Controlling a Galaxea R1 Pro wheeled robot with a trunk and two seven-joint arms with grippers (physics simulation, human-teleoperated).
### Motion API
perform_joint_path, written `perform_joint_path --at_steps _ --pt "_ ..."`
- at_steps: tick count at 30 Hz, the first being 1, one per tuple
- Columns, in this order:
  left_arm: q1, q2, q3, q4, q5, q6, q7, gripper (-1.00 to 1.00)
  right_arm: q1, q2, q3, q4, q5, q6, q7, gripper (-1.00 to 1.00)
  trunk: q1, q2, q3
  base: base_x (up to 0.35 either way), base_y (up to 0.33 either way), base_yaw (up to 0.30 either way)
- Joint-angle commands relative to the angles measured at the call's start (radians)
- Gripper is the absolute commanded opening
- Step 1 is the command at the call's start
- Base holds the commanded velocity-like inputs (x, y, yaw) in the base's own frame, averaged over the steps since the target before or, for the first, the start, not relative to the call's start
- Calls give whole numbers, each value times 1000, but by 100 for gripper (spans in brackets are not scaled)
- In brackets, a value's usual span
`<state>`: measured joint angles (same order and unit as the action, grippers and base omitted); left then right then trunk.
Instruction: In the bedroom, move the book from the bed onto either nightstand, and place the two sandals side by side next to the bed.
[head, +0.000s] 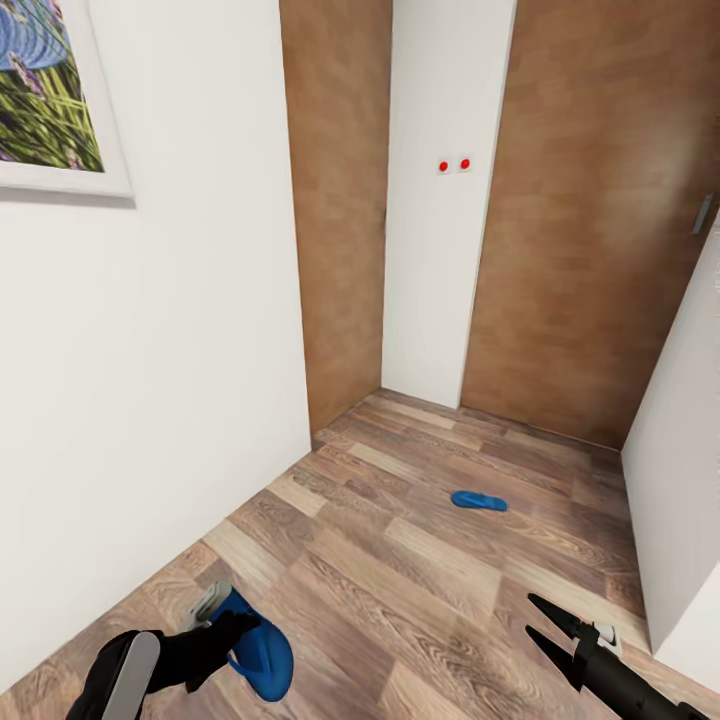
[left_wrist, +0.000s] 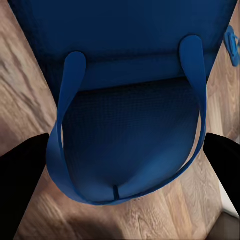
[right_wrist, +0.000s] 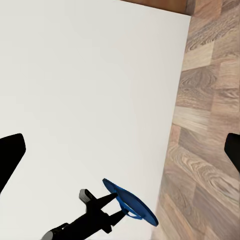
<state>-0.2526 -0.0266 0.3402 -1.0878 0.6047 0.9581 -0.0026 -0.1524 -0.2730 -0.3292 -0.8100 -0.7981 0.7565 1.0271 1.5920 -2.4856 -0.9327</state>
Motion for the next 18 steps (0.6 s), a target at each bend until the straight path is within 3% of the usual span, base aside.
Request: perform_joint_path --at_steps 1,18 --pt "-1 -1 3 -1 4 5 0 -100 -1 0 -1 0 -3 6 1 100 0 0 -1 297 226 -264" --pt "0 -1 3 0 4 5 0 -100 -1 0 1 0 -3 6 2 100 0 0 -1 297 211 -264"
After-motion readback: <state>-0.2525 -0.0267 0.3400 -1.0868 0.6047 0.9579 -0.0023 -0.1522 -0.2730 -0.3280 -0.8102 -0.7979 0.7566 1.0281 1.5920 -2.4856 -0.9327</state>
